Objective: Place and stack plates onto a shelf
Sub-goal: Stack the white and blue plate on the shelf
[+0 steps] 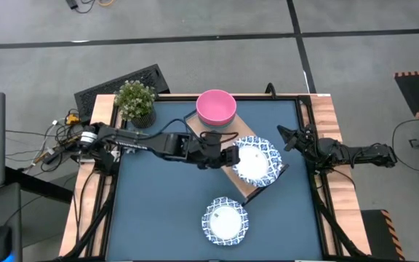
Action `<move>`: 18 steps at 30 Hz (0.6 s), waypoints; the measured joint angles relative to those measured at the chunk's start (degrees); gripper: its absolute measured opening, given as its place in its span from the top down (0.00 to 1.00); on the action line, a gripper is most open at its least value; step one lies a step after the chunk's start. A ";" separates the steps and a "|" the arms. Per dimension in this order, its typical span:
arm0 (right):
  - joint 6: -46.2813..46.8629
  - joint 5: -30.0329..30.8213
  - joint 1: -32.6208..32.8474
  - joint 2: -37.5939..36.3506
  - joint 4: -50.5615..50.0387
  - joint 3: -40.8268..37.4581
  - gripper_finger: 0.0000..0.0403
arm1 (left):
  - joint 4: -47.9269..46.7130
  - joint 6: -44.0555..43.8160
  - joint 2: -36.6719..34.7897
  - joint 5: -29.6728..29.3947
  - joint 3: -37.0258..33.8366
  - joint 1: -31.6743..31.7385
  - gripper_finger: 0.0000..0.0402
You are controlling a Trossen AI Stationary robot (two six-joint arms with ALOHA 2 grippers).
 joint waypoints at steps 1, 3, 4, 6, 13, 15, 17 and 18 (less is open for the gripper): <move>0.00 0.02 0.00 0.00 0.00 0.00 0.86 | 0.02 0.45 -0.05 -0.01 0.00 0.12 0.57; 0.00 0.00 0.00 0.00 0.00 0.00 0.86 | -0.13 0.98 -0.05 0.05 0.00 0.48 0.53; 0.00 0.00 0.00 0.00 0.00 0.00 0.86 | -0.27 1.26 0.01 0.49 0.00 0.72 0.52; 0.02 0.00 0.00 0.00 -0.01 0.00 0.86 | -0.22 3.12 0.11 3.18 0.00 1.34 0.48; 0.17 0.00 0.00 0.00 0.00 0.00 0.86 | -1.26 6.16 0.11 16.14 0.00 3.42 0.43; 0.17 0.00 0.00 0.00 0.00 0.00 0.86 | -3.44 6.36 0.14 16.91 0.00 3.91 0.43; 0.17 0.00 0.00 0.00 0.00 0.00 0.86 | -4.68 7.42 0.08 18.29 0.00 4.40 0.43; 0.17 0.00 0.00 0.00 0.00 0.00 0.86 | -5.51 7.83 -0.07 19.18 0.00 4.60 0.43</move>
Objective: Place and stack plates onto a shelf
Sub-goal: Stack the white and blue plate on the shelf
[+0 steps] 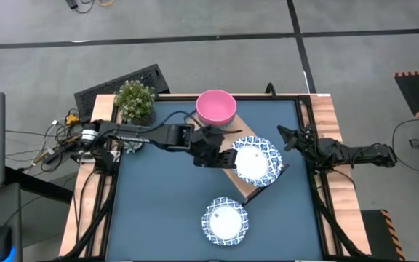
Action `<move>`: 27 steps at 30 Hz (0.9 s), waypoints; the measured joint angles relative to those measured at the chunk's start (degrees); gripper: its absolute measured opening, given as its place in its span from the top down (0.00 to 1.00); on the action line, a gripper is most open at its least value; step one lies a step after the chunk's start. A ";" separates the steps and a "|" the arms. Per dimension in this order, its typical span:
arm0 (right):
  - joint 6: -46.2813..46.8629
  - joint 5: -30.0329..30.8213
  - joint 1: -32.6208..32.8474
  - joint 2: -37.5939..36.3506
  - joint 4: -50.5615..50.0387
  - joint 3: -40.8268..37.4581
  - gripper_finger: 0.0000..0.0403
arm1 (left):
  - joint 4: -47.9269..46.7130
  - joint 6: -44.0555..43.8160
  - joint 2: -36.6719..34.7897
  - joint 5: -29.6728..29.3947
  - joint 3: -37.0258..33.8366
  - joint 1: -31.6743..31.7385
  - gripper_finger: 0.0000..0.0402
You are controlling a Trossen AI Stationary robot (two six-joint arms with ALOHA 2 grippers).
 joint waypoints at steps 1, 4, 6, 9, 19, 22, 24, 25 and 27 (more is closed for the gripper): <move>0.00 0.02 0.00 0.00 0.00 0.00 0.86 | -0.46 0.11 -0.14 0.90 -0.02 0.11 0.43; 0.00 0.00 0.00 0.00 0.00 0.00 0.86 | -1.30 0.21 -0.90 2.63 -0.02 0.20 0.43; 0.00 -0.02 0.00 0.00 0.00 0.00 0.86 | -1.25 0.37 -1.53 2.65 -0.02 0.06 0.43; 0.00 -0.02 0.03 0.00 0.00 0.00 0.86 | -2.47 1.46 -2.66 1.16 -0.02 -0.17 0.44; -0.02 0.00 0.04 0.00 0.00 0.00 0.86 | -0.84 10.78 -3.47 -5.19 -0.02 0.07 0.86; -0.02 0.00 0.00 -0.02 0.00 0.00 0.86 | -0.97 13.91 -3.47 -6.62 -0.02 -0.21 0.97; -0.02 0.00 0.00 -0.02 0.00 0.00 0.86 | -1.21 14.67 -3.39 -7.27 -0.02 -0.26 0.98; -0.02 0.00 0.00 -0.02 0.00 0.00 0.86 | -1.35 15.03 -3.36 -7.46 -0.02 -0.26 0.99; -0.02 0.00 0.00 -0.02 0.00 0.00 0.86 | -1.04 15.53 -3.32 -7.75 -0.33 -0.28 1.00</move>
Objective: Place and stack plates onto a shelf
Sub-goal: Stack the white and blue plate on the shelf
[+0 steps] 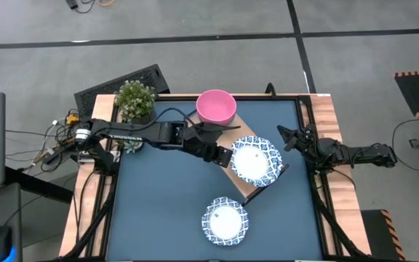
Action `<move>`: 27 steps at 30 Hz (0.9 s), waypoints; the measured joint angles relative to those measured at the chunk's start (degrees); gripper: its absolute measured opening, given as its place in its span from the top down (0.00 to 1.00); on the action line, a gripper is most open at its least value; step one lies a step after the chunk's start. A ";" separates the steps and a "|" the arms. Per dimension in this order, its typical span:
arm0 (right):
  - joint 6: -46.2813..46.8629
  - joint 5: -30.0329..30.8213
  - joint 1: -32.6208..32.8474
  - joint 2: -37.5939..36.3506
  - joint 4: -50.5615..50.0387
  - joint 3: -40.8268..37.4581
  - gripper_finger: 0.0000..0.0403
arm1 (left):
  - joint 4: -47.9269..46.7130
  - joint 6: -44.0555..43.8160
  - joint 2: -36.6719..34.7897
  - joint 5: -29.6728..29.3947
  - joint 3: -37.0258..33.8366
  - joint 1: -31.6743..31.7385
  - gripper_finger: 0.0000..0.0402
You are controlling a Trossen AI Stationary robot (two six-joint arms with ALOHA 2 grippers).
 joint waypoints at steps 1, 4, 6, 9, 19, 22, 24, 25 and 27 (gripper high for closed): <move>0.00 0.00 0.00 0.00 0.00 0.00 0.86 | 1.00 -0.05 0.00 -0.33 -0.75 -0.02 1.00; -0.02 0.00 0.00 0.00 0.00 0.00 0.86 | 3.86 -1.00 0.16 -0.84 -3.03 0.00 1.00; -0.04 0.00 0.00 0.00 0.00 0.00 0.86 | 3.98 -1.08 0.24 -0.85 -3.28 0.00 1.00; -0.20 0.02 0.00 0.00 0.00 0.00 0.86 | 6.04 -1.06 1.17 -0.99 -3.13 0.00 1.00; -0.18 0.07 0.00 0.00 0.00 0.00 0.86 | -0.05 2.62 -1.38 4.20 -3.24 -0.31 1.00; -0.17 0.06 0.00 0.00 0.00 0.00 0.86 | -3.22 4.19 -2.52 7.96 -3.08 -1.88 1.00; -0.17 0.04 0.00 0.01 0.00 0.00 0.86 | -5.80 4.21 -2.48 7.61 -3.15 -4.00 0.99; -0.17 0.07 -0.04 0.00 0.00 0.00 0.86 | -6.51 4.36 -2.38 6.69 -3.19 -5.22 0.98; -0.17 0.04 0.00 0.00 0.00 0.00 0.86 | -7.51 6.00 -1.89 5.55 -3.19 -7.59 0.95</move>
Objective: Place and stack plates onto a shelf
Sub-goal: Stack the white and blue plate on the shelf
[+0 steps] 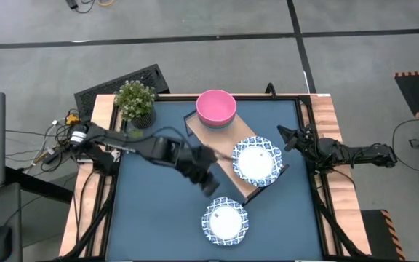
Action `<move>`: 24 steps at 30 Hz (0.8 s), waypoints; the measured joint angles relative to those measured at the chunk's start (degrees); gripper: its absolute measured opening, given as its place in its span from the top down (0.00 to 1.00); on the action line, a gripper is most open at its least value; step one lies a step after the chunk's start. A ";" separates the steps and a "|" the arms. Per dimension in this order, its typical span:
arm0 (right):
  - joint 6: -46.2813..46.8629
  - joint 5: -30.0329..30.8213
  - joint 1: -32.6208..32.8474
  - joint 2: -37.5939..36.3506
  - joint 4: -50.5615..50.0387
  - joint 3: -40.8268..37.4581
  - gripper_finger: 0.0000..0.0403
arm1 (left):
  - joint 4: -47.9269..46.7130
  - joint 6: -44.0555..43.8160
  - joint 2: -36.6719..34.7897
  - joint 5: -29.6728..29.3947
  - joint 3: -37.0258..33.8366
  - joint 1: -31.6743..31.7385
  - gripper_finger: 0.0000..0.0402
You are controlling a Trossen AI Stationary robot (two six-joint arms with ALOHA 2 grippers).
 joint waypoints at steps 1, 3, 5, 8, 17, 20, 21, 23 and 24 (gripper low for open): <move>0.00 0.00 0.00 0.00 0.00 0.00 0.86 | -0.68 1.30 0.11 -0.24 0.02 -1.21 0.93; -0.02 0.00 0.00 0.02 0.00 0.00 0.86 | -3.93 2.70 0.23 -1.59 0.00 -3.43 0.88; -0.89 0.00 0.00 0.02 0.00 0.00 0.86 | -5.69 2.86 0.23 -4.42 0.00 -5.13 0.82; -1.20 0.00 -0.01 0.02 -0.01 0.00 0.86 | -9.80 1.48 0.23 -6.94 0.00 -6.78 0.73; -1.33 -0.02 -0.13 0.08 -0.02 0.00 0.86 | -10.01 -5.07 7.58 -8.12 -0.02 -9.65 0.49; -1.33 -0.05 -0.13 0.07 0.00 0.00 0.86 | -8.94 -6.42 10.36 -7.67 -0.02 -9.78 0.44; -1.33 -0.10 -0.13 0.11 -0.04 0.00 0.86 | -8.95 -7.03 11.16 -7.64 -0.04 -9.78 0.42; -1.31 -0.23 -0.11 0.11 -0.02 0.00 0.86 | -7.55 -7.62 12.69 -7.64 -0.05 -9.78 0.40; -1.31 -0.48 -0.11 0.11 -0.02 0.00 0.86 | -6.63 -7.92 13.38 -7.72 -0.04 -9.78 0.40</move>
